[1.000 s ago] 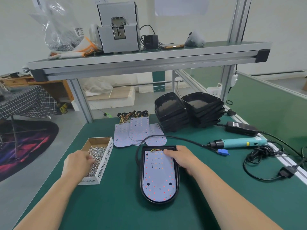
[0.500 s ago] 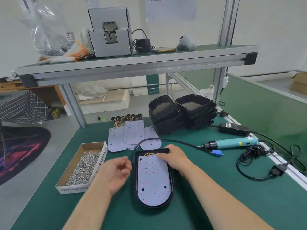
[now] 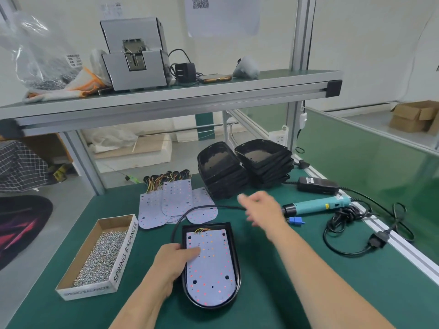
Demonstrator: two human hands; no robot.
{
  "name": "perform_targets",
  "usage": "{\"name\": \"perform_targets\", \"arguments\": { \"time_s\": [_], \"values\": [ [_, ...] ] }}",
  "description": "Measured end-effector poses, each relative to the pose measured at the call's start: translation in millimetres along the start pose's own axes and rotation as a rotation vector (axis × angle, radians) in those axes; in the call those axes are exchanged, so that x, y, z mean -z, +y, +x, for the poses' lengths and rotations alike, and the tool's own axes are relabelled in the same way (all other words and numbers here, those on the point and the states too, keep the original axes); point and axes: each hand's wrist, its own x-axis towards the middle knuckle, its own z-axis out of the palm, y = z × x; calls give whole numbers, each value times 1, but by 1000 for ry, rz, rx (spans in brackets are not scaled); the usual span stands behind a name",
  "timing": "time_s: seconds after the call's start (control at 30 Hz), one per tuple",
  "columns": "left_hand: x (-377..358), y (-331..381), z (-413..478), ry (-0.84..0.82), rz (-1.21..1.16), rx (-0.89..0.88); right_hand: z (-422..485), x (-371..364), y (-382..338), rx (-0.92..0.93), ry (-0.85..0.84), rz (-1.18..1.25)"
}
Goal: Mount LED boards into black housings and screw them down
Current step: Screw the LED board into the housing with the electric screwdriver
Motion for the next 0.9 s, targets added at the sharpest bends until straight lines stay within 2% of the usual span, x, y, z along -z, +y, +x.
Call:
{"name": "perform_targets", "arguments": {
  "time_s": [0.07, 0.1, 0.23, 0.53, 0.7, 0.83, 0.9],
  "values": [
    [-1, -1, 0, -2, -6, 9, 19, 39, 12, -62, 274, -103],
    [-1, -1, 0, -3, -12, 13, 26, 59, 23, -108, 326, -186],
    [-2, -3, 1, -20, -39, 17, 47, 104, 66, -298, 225, -444],
    [-3, 2, 0, 12, -100, 25, 57, 102, 62, -327, 167, -544],
    [-3, 2, -1, 10, -106, 39, 46, 96, 79, -316, 375, -245],
    [-3, 3, 0, 7, -104, 45, 19, 91, 77, -289, 600, 256],
    [-3, 2, 0, 3, -111, 44, 6, 94, 73, -299, 618, 519]
  ]
}}
